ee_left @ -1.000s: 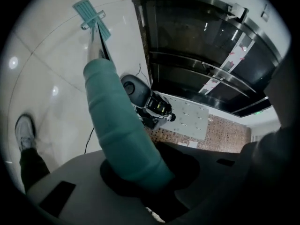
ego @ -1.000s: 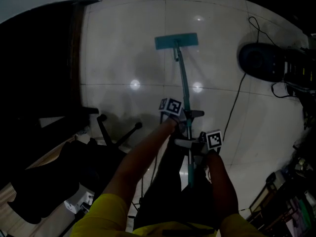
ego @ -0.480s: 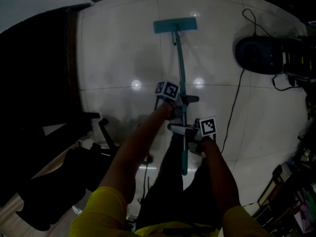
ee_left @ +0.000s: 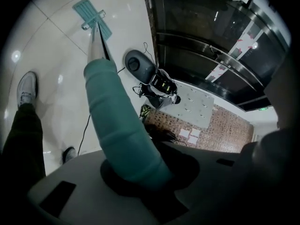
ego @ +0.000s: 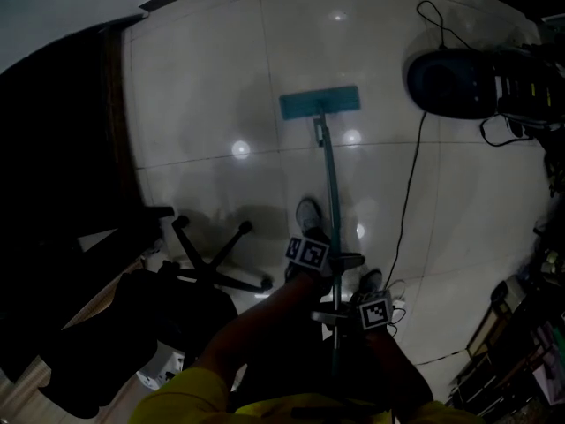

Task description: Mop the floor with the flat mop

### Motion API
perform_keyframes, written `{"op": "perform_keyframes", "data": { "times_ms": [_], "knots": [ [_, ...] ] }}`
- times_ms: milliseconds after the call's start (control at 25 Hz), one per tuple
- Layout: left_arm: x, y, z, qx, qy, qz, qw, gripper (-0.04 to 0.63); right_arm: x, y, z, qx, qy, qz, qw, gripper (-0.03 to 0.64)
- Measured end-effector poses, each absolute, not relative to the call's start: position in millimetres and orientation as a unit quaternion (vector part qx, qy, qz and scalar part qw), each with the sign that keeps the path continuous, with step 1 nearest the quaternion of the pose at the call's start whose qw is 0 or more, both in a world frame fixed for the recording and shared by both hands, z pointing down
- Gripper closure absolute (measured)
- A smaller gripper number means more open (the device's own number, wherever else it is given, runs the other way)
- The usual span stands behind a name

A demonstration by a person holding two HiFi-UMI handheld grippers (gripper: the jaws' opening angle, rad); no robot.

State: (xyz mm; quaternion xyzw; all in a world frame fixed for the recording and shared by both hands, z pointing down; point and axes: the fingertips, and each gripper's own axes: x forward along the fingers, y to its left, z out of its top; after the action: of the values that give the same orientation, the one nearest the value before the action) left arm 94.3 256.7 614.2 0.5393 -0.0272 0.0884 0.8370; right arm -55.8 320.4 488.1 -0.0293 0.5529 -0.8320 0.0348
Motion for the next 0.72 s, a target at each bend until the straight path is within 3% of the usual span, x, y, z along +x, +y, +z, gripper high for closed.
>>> {"op": "perform_keyframes", "data": {
  "times_ms": [320,440,560,720],
  "knots": [
    [121.9,39.2,702.4,0.598,-0.020,0.133,0.790,0.491,-25.7,121.0,601.9,-0.058,0.639,-0.767,0.007,0.551],
    [122.0,-18.9,728.5,0.618,-0.042,0.206,0.758,0.491,-25.6,60.4,615.1,-0.068,0.624,-0.776,0.062,0.557],
    [114.4,-17.9,737.4,0.621,-0.045,0.269,0.735,0.489,-38.3,51.5,602.8,-0.058,0.627,-0.770,0.105,0.557],
    [105.6,61.8,717.7,0.612,-0.024,0.252,0.749,0.489,-57.4,122.9,574.9,-0.050,0.588,-0.799,0.118,0.574]
  ]
}}
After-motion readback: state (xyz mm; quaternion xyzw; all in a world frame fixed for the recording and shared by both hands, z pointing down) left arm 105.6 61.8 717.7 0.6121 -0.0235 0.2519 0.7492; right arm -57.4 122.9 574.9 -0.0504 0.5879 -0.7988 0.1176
